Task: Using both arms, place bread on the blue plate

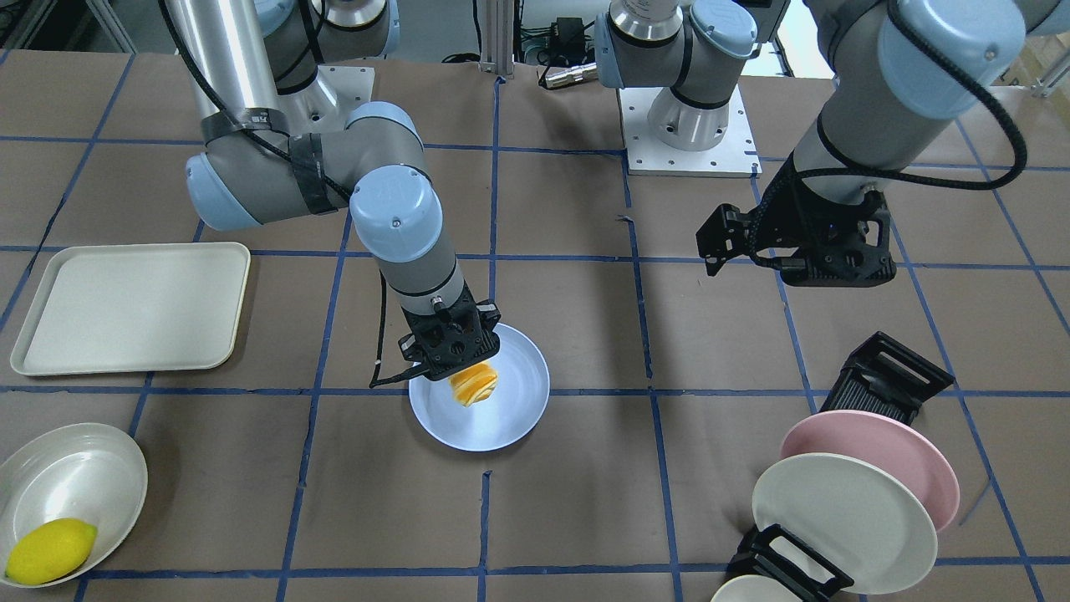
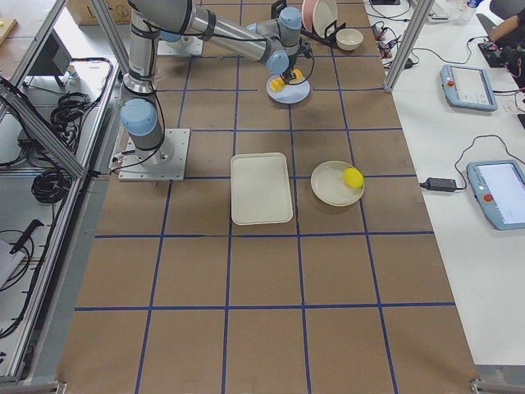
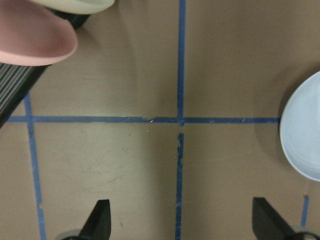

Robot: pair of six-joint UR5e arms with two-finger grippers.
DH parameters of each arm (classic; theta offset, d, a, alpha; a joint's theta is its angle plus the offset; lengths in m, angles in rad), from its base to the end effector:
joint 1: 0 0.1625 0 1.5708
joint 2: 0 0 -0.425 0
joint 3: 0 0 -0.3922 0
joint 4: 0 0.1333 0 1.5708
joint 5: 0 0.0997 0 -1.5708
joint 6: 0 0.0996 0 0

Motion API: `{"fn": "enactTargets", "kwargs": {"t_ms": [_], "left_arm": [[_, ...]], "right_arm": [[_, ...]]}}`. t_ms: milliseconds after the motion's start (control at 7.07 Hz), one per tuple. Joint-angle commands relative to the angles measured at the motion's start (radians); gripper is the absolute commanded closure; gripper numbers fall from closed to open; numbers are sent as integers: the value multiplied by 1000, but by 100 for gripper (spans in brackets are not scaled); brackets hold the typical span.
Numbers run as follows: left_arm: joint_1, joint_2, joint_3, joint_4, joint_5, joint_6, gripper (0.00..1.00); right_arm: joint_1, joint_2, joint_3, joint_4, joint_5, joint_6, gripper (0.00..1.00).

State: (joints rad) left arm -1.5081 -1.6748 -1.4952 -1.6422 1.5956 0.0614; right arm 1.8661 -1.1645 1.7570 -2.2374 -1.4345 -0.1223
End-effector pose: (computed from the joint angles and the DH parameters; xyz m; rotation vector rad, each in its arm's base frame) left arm -0.0977 -0.5326 0.4651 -0.0001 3.1191 0.1579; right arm 0.3151 -0.5313 0.2429 -0.6289 2.9314 -0.0930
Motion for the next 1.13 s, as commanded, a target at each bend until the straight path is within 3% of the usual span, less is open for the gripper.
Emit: {"fn": "enactTargets", "kwargs": {"t_ms": [0,141,283,424,566,990], "left_arm": [[-53,59,40,-103,64,-5,0],[-47,87,0,-91,51,6,0],[-44,104,-13,-85,0,2,0],[-44,107,-14,-59,-12,3,0],[-40,107,-16,-56,-13,11,0],[-15,109,-16,-56,-16,11,0]], "right_arm": [[16,26,-8,-42,-1,0,90],[19,35,-8,-62,0,-2,90],[19,36,-8,-67,0,0,76],[18,46,-7,-65,2,22,16],[18,48,-2,-65,0,44,0],[19,39,-10,-51,0,73,0]]}}
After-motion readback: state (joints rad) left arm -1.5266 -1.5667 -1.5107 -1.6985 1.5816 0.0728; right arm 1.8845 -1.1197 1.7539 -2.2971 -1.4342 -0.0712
